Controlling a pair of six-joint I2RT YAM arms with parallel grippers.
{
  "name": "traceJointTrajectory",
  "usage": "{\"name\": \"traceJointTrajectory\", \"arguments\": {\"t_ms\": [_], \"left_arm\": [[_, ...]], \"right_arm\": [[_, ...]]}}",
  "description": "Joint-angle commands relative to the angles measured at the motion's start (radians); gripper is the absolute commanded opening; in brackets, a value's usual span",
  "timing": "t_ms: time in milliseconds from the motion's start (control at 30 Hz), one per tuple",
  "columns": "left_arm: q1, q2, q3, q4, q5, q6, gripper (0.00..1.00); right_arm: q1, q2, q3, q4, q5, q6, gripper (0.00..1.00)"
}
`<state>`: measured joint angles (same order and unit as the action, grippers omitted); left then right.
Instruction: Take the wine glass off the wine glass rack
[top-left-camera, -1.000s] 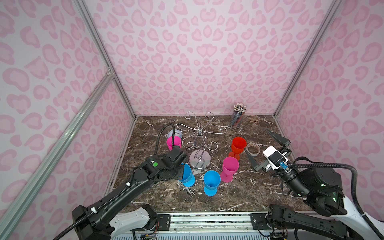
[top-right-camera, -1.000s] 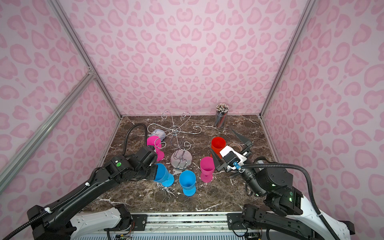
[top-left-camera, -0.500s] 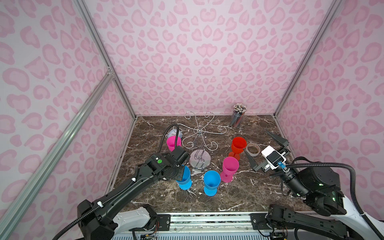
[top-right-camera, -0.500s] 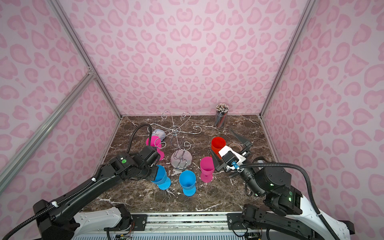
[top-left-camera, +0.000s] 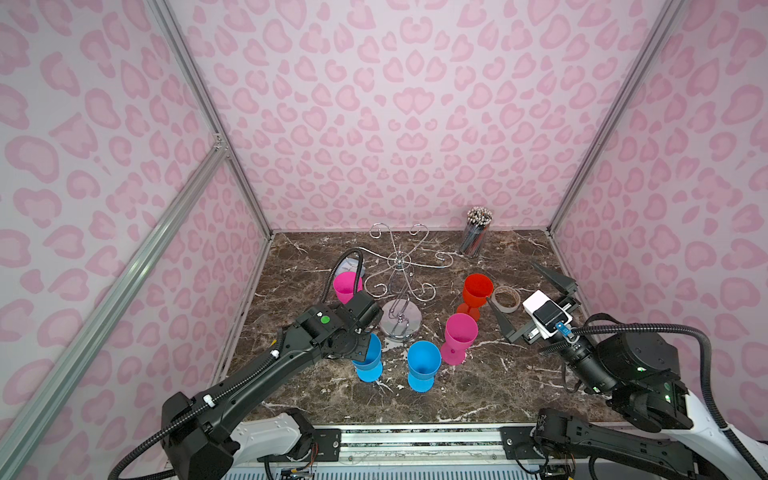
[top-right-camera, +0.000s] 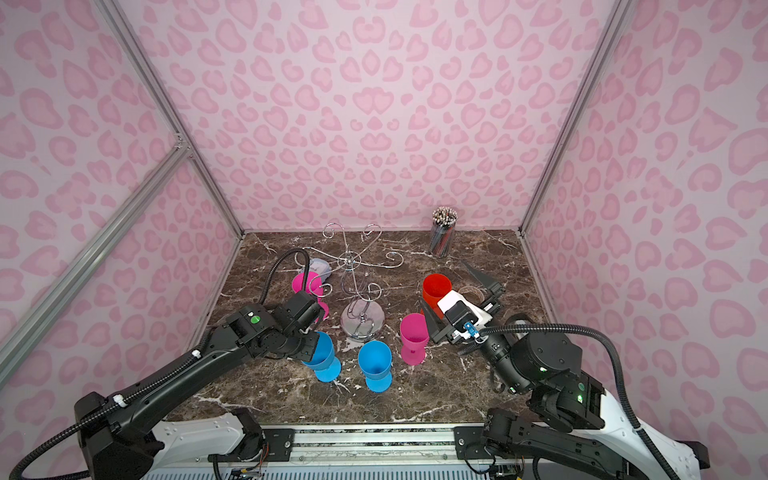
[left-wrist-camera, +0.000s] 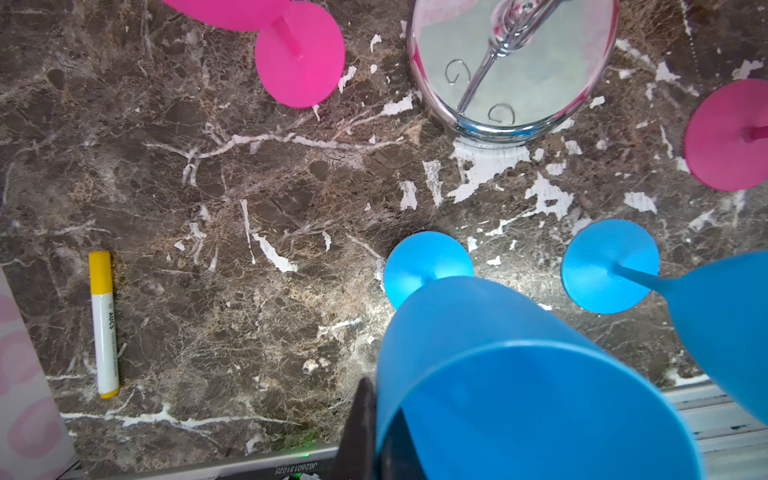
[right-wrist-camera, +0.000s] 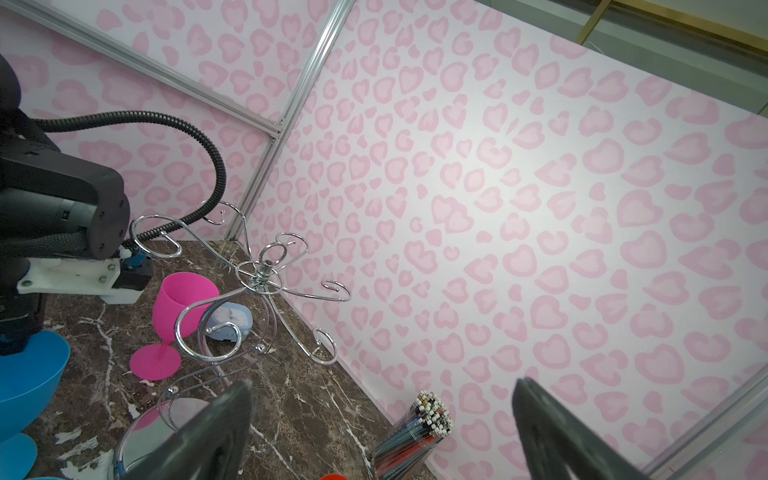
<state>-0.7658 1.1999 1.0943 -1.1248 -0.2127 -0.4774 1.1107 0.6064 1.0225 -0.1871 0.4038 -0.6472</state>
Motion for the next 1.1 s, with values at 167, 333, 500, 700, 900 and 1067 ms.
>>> {"name": "traceJointTrajectory", "arguments": {"t_ms": [167, 333, 500, 700, 900, 1067], "left_arm": [[0.002, 0.010, -0.001, 0.010, 0.013, 0.011, 0.06], [0.003, 0.007, 0.000, 0.010, 0.015, 0.011, 0.12], [0.004, 0.012, -0.002, 0.012, 0.022, 0.011, 0.13], [0.004, -0.005, 0.008, 0.007, 0.023, 0.004, 0.25], [0.010, -0.071, 0.038, -0.001, 0.020, -0.019, 0.53], [0.013, -0.165, 0.088, 0.009, -0.006, -0.025, 0.61]], "right_arm": [[0.001, -0.004, -0.007, -0.005, 0.012, 0.015, 0.99], [0.001, -0.004, -0.009, -0.005, 0.012, 0.019, 0.99], [0.000, -0.005, -0.010, -0.006, 0.011, 0.021, 0.99], [0.001, -0.007, -0.007, -0.008, 0.012, 0.019, 0.99], [0.000, -0.004, -0.006, -0.005, 0.013, 0.016, 0.99], [0.001, -0.002, -0.004, -0.002, 0.013, 0.014, 0.99]]}}
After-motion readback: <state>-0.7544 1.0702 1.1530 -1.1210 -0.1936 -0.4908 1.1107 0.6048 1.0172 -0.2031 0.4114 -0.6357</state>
